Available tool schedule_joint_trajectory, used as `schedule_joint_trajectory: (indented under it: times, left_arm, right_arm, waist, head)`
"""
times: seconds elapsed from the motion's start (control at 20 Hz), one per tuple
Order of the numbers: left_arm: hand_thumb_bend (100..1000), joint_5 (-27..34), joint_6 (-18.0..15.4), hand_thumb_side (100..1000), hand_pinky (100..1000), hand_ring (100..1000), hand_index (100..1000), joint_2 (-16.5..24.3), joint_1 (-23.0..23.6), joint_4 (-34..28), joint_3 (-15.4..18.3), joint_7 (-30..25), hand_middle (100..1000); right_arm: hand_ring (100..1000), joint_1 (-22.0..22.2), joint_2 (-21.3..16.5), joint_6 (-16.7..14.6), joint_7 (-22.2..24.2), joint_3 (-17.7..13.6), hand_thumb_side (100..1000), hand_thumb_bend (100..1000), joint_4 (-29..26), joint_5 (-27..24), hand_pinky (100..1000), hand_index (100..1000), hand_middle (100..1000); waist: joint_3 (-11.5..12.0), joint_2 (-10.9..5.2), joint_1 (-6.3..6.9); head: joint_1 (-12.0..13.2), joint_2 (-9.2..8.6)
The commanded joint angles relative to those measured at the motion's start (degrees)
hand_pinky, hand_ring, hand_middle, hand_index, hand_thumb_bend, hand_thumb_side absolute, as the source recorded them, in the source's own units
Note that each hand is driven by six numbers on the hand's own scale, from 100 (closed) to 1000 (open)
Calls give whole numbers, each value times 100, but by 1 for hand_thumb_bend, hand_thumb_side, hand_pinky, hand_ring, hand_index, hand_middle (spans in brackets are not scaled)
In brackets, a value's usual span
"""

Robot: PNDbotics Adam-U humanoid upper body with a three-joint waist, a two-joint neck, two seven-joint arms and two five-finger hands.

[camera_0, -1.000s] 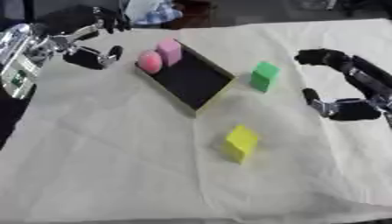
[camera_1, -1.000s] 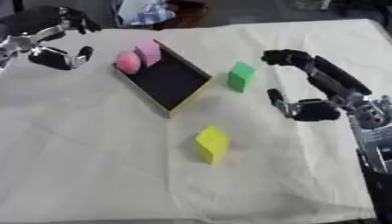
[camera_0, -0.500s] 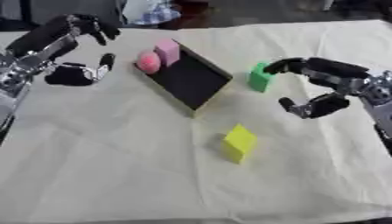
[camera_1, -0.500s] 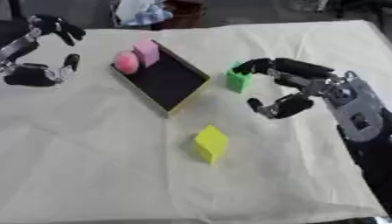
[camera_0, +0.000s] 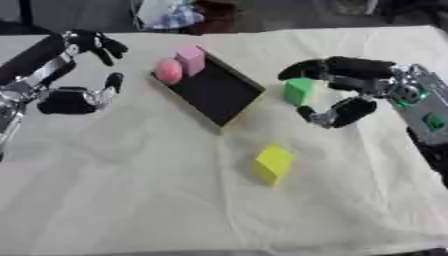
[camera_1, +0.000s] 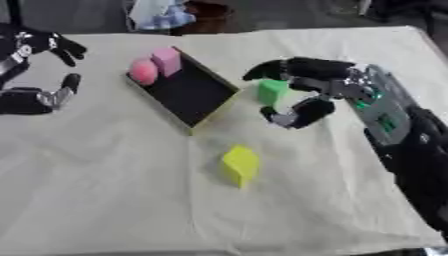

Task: Pick up objects on the table and place them in the box.

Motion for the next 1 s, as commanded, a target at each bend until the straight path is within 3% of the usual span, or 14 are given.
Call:
schedule_joint_trajectory:
  times: [0.05, 0.35, 0.75, 1.0]
  left_arm:
    - [100, 53, 31, 370, 784, 642, 830, 76, -18, -107, 90, -31, 667]
    - [100, 51, 46, 375, 784, 643, 830, 51, 25, -74, 85, -83, 667]
    - [100, 50, 56, 385, 782, 642, 829, 35, 63, -27, 77, -116, 668]
    - [100, 38, 58, 388, 782, 643, 829, 83, 99, 15, 61, -139, 668]
  right_arm:
    - [918, -169, 0, -1377, 1210, 399, 721, 100, -128, 211, 868, 990, 927]
    - [918, -54, 1, -1880, 946, 508, 741, 100, 19, 726, 863, 992, 929]
    - [919, 145, -248, -1926, 458, 595, 742, 100, -27, 1217, 861, 992, 941]
    - [923, 506, -787, -1926, 40, 630, 778, 100, -186, 1364, 863, 995, 953]
  waist:
    - [-9, -185, -58]
    - [-10, -191, -70]
    - [-39, -214, -102]
    - [-78, -226, -161]
  head:
    - [12, -14]
    - [20, -14]
    - [25, -14]
    - [71, -14]
